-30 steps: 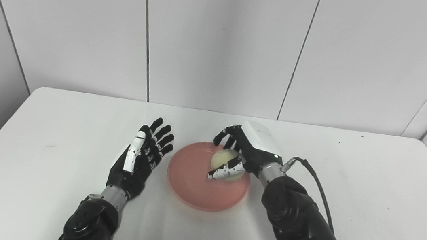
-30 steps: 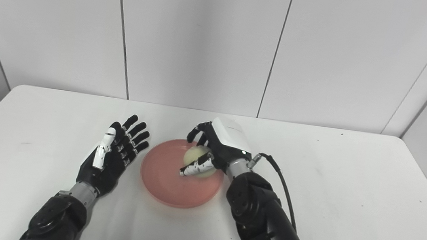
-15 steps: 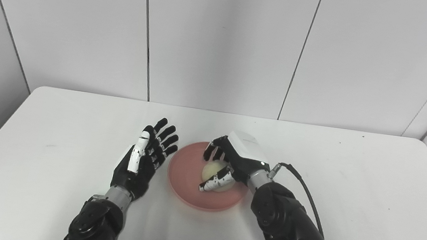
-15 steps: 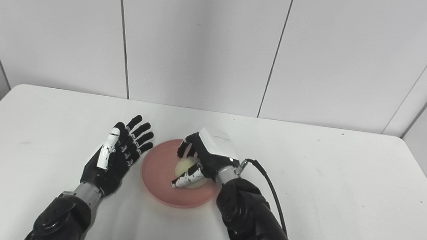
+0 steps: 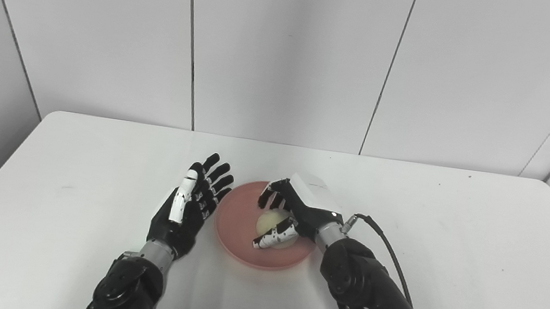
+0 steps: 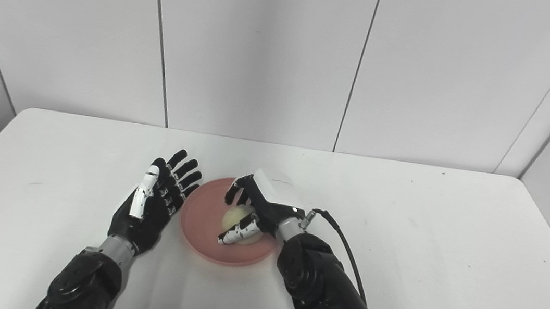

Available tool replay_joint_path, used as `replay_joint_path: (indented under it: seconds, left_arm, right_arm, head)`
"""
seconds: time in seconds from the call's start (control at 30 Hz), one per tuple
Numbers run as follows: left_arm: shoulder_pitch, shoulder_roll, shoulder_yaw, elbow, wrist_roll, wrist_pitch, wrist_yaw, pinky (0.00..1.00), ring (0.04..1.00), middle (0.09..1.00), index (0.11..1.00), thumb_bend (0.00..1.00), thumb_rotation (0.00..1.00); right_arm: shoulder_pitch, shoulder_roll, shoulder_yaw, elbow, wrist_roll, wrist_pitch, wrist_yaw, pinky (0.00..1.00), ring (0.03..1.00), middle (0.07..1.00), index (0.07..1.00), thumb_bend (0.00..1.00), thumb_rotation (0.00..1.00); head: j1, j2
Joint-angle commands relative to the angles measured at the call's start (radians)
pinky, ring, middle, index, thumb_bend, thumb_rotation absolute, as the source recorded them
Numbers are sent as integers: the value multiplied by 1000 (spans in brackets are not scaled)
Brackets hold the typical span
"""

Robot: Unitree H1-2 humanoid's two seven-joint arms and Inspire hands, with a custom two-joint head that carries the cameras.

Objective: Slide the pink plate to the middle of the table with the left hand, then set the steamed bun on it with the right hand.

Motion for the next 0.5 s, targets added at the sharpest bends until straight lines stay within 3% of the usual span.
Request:
replay_joint_path:
  seconds: [0.0, 0.07, 0.17, 0.2, 0.23, 0.43, 0.47]
  left_arm:
    - [73, -9, -14, 68, 23, 157, 33, 927, 929, 946, 952, 440, 996]
    - [72, -8, -15, 70, 22, 154, 28, 928, 928, 945, 954, 442, 992]
    - [72, -9, -18, 71, 28, 150, 32, 927, 927, 944, 958, 440, 999]
    - [71, -10, -19, 71, 29, 150, 35, 922, 923, 940, 956, 438, 998]
    - [69, -10, -19, 74, 29, 150, 36, 922, 923, 940, 955, 437, 998]
    - [61, -13, -19, 90, 29, 144, 36, 930, 927, 943, 962, 431, 1000]
    - [60, -13, -19, 92, 30, 141, 36, 930, 926, 942, 962, 431, 1000]
  right_arm:
    - [-47, 3, 15, -37, -40, 14, 15, 434, 586, 653, 682, 637, 129]
    - [-46, 0, 18, -55, -53, 22, 30, 523, 674, 747, 770, 684, 276]
    - [-43, -3, 14, -79, -62, 28, 52, 545, 715, 800, 823, 710, 451]
    - [-43, -3, 13, -85, -65, 30, 59, 539, 720, 810, 838, 717, 566]
    - [-42, -3, 12, -92, -68, 32, 64, 539, 721, 811, 840, 718, 578]
    - [-44, -11, 6, -135, -69, 35, 118, 589, 789, 884, 907, 781, 962]
    - [-44, -14, 5, -144, -67, 35, 130, 594, 790, 888, 910, 786, 976]
  head:
    - [1, 2]
    - [1, 2]
    - [5, 4]
    - [5, 4]
    - [7, 5]
    - [8, 4]
    - [8, 4]
